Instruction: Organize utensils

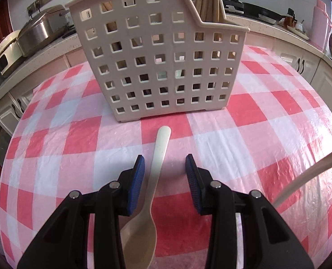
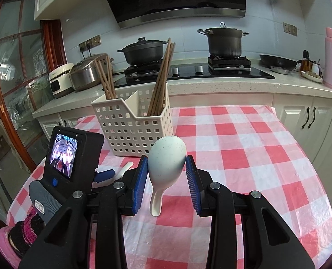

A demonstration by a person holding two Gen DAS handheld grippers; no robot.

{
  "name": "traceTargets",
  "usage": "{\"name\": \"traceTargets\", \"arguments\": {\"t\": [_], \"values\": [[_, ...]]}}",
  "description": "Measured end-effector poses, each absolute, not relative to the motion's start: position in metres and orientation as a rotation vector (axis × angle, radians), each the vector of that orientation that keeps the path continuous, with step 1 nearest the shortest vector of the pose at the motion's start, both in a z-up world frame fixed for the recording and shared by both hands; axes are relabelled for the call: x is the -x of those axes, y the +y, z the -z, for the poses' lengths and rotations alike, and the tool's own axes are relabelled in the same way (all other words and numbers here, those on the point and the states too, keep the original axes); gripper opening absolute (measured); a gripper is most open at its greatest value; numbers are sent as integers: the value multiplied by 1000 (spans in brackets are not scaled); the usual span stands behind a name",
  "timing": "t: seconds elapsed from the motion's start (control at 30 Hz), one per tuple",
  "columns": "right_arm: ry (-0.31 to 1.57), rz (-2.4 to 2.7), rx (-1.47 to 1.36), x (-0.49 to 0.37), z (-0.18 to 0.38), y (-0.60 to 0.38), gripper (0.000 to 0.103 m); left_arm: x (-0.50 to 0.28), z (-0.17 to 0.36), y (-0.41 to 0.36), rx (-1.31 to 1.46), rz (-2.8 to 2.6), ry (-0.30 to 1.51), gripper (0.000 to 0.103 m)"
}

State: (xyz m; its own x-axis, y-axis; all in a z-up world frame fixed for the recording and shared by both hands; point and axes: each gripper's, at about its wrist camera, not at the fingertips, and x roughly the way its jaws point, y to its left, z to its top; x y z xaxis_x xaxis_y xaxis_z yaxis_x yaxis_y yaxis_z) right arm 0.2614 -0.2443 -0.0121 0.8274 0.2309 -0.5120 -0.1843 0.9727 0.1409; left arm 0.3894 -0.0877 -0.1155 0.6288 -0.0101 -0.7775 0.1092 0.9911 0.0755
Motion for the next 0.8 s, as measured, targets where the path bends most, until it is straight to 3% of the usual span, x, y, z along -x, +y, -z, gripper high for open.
{"name": "traceTargets", "arguments": {"t": [0.07,0.13,0.23,0.77,0.8], "values": [[551,-214,-90,-260,12,-247,34,-391,117,-88,-123,73,875,30],[550,-209,-91,-259,11,-248,34,-390,117,-92,-137,83,864,16],[548,-200,-91,-257,10,-249,34,-389,116,-93,-139,98,861,10],[517,-207,-76,-250,-2,-224,34,-322,44,-45,43,193,606,10],[519,-208,-77,-250,-2,-222,34,-318,42,-43,45,196,595,0]]}}
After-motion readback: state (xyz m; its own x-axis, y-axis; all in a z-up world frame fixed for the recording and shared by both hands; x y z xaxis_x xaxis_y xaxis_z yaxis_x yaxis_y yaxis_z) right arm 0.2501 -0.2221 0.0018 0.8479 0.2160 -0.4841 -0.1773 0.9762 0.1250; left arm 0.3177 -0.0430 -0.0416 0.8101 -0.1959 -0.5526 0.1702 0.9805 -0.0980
